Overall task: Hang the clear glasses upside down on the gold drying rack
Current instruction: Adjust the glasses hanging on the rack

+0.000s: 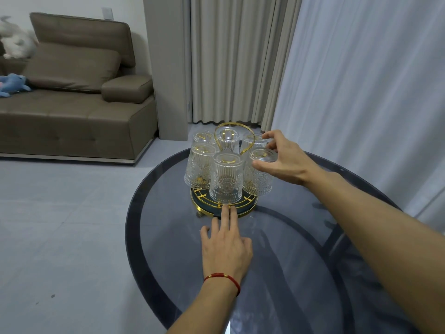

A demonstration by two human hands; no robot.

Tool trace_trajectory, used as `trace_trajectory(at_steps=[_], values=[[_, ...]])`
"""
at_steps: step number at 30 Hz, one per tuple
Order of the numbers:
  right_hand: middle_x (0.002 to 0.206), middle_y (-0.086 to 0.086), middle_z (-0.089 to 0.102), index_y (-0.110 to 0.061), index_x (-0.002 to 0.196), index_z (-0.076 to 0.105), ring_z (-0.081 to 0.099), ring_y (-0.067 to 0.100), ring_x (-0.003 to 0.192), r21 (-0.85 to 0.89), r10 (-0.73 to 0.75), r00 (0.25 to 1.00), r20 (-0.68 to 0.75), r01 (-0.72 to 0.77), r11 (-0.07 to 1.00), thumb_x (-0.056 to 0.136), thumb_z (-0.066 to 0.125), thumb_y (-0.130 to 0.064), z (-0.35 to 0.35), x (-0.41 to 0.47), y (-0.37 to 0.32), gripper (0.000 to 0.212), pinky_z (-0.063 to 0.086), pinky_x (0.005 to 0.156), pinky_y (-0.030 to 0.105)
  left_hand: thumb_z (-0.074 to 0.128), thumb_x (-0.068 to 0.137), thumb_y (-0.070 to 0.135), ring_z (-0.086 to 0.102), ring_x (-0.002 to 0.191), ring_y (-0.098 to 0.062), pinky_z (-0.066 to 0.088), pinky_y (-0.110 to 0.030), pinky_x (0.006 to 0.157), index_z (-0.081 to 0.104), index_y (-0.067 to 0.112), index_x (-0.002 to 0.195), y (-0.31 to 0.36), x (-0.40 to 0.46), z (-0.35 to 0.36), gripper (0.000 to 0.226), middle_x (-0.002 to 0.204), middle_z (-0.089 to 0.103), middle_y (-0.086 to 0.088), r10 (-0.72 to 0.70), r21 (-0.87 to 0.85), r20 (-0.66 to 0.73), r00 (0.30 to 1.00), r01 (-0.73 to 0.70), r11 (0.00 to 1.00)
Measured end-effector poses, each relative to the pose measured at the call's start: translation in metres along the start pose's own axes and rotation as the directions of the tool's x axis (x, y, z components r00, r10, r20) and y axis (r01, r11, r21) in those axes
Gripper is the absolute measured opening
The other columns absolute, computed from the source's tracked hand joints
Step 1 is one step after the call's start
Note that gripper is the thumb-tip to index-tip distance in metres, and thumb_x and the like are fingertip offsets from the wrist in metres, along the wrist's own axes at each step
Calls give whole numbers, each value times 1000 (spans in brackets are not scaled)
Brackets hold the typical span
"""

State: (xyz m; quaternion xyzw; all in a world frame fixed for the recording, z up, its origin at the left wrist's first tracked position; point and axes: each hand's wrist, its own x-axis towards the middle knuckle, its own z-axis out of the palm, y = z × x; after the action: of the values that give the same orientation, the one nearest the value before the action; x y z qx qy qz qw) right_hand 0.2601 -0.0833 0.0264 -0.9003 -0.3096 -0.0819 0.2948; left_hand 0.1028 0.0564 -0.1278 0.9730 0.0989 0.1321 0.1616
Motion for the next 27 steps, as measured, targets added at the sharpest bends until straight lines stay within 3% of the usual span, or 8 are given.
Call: trace_trajectory(at_steps=[3,5,9,11,13,17,20,27], values=[[126,2,52,-17,145,41,54,21,114,28,23,999,28,-24,999,83,67,-59,-1,0,-3,80,42,88,28,37,94,36,35,141,-25,25,-50,116,13,20,160,0,0,0,72,170,14,-4,2,-4,-11,1000,-2,1000],[129,2,53,-17,146,43,55,20,115,142,77,996,33,-81,987,87,58,-62,-3,4,-9,75,44,86,28,37,94,36,34,142,-25,24,-50,117,12,20,161,0,0,1,72,170,13,-4,4,0,-8,1000,-4,1000],[118,-4,65,-21,117,65,59,15,108,276,117,982,-151,-71,959,95,39,-58,-10,29,-33,50,47,92,38,36,95,36,32,143,-26,23,-51,118,10,20,161,2,1,0,73,171,11,-3,0,4,5,1000,0,1000],[121,-1,70,-18,118,70,61,15,115,355,124,988,-97,-82,931,100,28,-59,-8,48,-46,61,43,97,37,36,94,35,32,142,-25,24,-51,118,9,20,160,1,2,-2,73,171,10,-3,-2,8,12,1000,1,1000],[122,2,73,-15,122,71,62,15,118,410,140,990,23,-137,902,101,17,-65,-3,65,-56,76,37,93,30,36,93,34,34,140,-24,26,-49,116,11,20,160,0,1,-3,73,171,11,-3,7,2,15,1000,-7,1000],[113,3,76,-13,115,74,66,19,114,284,197,963,185,-244,927,95,8,-75,5,93,-68,93,33,107,43,37,91,35,41,133,-19,34,-42,105,17,22,160,-5,2,-5,73,170,15,0,40,-23,5,999,-40,999],[118,4,74,-14,108,77,63,21,117,144,245,934,260,-289,947,92,3,-80,6,104,-74,101,31,116,52,36,91,37,43,130,-18,36,-40,102,17,22,160,-9,2,-4,73,170,16,1,56,-27,-1,998,-56,998],[130,8,70,-7,122,73,57,20,121,86,281,910,304,-320,944,94,-1,-77,6,117,-80,105,24,118,50,33,89,35,45,128,-22,39,-45,103,18,16,160,-7,-1,-1,75,169,19,-3,68,-11,-14,998,-68,998]])
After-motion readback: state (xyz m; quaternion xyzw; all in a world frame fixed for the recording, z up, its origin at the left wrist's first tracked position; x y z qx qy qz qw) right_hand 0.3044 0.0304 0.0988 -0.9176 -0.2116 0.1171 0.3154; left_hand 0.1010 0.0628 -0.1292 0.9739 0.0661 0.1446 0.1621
